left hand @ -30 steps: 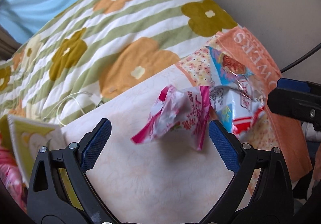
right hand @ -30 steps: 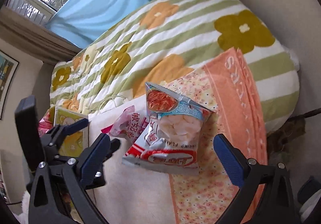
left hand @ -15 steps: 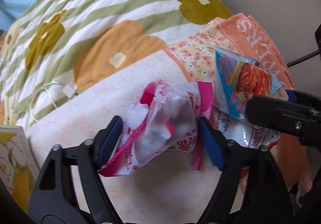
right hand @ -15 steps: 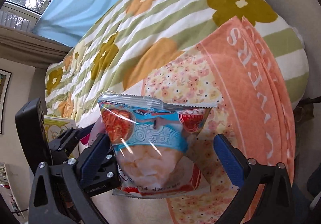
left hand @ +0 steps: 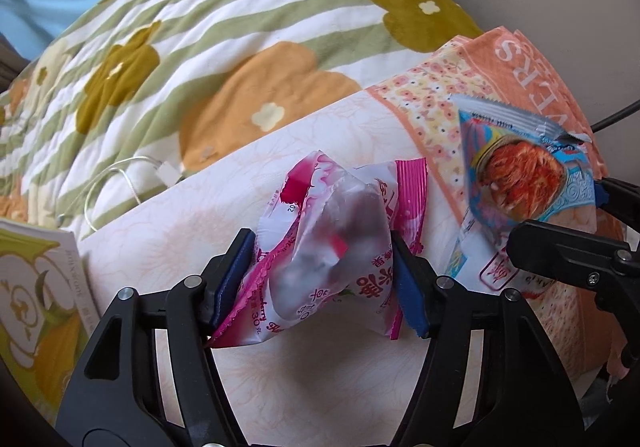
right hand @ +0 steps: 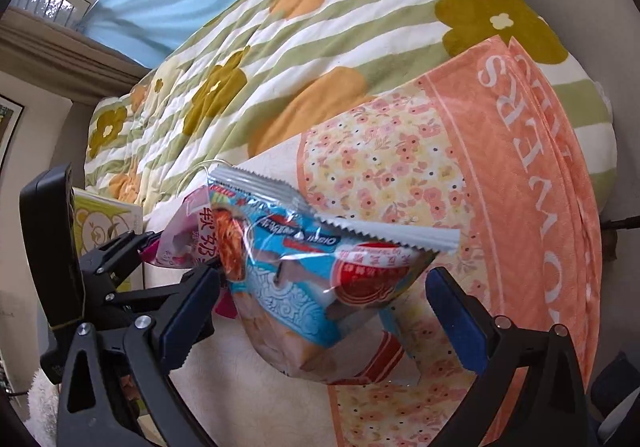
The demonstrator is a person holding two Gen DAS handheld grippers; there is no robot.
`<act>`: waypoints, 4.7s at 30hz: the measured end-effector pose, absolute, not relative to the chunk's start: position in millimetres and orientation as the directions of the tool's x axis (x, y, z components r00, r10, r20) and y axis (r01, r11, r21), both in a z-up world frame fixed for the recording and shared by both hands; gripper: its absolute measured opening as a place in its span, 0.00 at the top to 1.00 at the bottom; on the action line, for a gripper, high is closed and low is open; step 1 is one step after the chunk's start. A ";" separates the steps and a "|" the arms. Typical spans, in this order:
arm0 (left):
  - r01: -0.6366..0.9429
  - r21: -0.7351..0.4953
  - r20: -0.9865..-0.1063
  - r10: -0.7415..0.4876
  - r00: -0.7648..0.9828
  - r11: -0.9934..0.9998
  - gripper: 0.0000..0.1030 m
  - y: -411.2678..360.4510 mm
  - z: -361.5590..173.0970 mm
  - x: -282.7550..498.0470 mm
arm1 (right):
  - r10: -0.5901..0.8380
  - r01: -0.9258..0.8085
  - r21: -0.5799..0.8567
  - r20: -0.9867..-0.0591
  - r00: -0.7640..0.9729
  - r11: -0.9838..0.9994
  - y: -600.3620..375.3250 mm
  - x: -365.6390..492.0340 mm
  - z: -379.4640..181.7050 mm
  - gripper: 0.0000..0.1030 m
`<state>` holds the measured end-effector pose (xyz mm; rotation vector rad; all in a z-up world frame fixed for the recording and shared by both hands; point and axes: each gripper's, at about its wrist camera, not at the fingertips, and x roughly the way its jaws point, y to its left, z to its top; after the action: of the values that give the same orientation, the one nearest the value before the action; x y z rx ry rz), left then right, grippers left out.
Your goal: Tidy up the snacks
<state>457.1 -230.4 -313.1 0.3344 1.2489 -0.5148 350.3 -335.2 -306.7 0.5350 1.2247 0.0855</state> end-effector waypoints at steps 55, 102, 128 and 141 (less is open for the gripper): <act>0.235 -0.013 -0.810 -0.148 0.567 0.972 0.44 97.6 -104.6 322.4 | 0.435 -0.239 0.365 -0.715 0.547 0.900 -73.7 255.2 -124.9 0.44; -0.122 -0.047 -0.825 0.030 0.564 0.991 0.00 191.8 -132.9 233.0 | 0.456 -0.400 0.286 -0.774 0.439 0.871 14.6 255.6 -180.6 0.01; 0.128 -0.003 -0.507 -0.112 0.855 0.992 0.00 133.7 -14.3 22.8 | 0.019 0.006 0.045 -0.535 0.845 0.999 -63.4 13.3 -45.5 0.01; 0.120 -0.007 -0.502 -0.107 0.858 0.993 0.00 139.1 -14.6 10.4 | -0.049 0.064 0.013 -0.504 0.862 0.998 -62.6 -14.5 -48.1 0.01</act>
<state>10.4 139.1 -14.6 0.0246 0.5253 -0.1190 -14.5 -62.6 -48.1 0.0294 0.5277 -0.0597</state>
